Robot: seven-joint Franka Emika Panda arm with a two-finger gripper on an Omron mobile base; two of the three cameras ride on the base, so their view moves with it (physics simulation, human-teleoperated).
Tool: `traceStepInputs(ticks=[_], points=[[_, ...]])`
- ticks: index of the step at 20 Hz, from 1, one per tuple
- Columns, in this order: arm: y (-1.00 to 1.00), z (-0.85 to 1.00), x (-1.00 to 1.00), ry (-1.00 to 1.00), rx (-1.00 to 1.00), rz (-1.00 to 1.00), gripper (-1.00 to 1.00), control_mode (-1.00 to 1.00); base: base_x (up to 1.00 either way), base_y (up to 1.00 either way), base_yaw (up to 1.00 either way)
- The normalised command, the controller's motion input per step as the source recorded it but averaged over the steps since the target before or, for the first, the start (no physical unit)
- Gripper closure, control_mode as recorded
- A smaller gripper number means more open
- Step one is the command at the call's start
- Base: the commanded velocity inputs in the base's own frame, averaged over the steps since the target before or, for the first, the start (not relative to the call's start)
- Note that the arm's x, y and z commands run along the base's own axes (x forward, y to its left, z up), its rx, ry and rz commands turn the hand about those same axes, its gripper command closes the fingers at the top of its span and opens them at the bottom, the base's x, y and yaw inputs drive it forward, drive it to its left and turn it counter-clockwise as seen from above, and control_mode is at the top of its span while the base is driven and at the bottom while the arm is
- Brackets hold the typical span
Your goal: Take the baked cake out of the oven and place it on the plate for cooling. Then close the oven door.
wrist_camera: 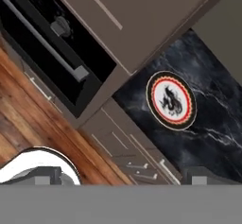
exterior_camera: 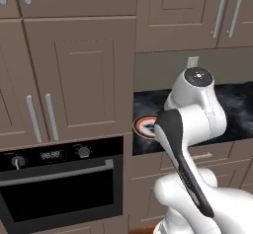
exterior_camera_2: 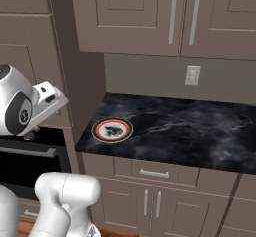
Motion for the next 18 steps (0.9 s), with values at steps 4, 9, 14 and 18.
traceStepInputs(ticks=[4,9,14,18], points=[[0.23,-0.06,-0.17,0.00,-0.17,0.14,-1.00,-1.00,0.00,0.00,0.00],[0.25,-0.09,-0.13,0.00,-0.15,0.12,-1.00,-1.00,0.00,0.00,0.00],[0.22,-0.14,-0.13,0.00,-0.10,0.13,-1.00,-1.00,0.00,0.00,0.00],[0.26,-0.29,-0.06,-0.13,-0.03,0.13,-1.00,-1.00,0.00,0.00,0.00]])
